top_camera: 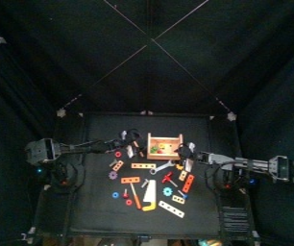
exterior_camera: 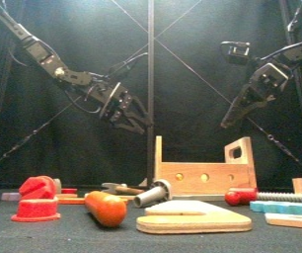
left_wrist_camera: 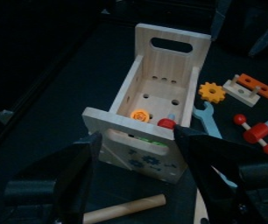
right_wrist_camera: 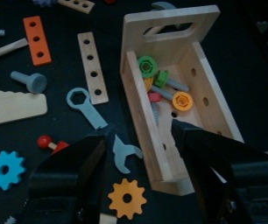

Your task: Grab red nut

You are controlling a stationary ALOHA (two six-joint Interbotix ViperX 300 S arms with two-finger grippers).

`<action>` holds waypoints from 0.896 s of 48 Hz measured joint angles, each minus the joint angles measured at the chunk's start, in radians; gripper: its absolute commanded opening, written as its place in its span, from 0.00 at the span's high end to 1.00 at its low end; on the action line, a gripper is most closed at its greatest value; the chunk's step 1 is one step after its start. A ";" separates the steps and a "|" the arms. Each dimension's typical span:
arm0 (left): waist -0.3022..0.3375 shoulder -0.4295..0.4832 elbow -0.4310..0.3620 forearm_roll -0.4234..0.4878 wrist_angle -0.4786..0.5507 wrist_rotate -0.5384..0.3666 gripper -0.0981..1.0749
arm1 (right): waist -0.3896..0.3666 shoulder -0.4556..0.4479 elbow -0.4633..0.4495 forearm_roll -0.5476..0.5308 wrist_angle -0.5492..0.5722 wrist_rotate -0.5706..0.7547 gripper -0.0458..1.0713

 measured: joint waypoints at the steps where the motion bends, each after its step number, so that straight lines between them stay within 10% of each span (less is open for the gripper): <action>1: 0.000 -0.003 0.002 0.000 0.000 -0.002 0.07 | 0.000 0.000 0.000 0.000 0.000 0.000 0.17; 22: 0.054 -0.149 0.160 0.029 0.035 0.002 0.07 | 0.000 0.000 0.000 0.000 0.002 0.002 0.17; 43: 0.057 -0.183 0.267 0.064 0.284 0.002 0.07 | 0.005 0.011 0.000 0.000 0.002 0.002 0.17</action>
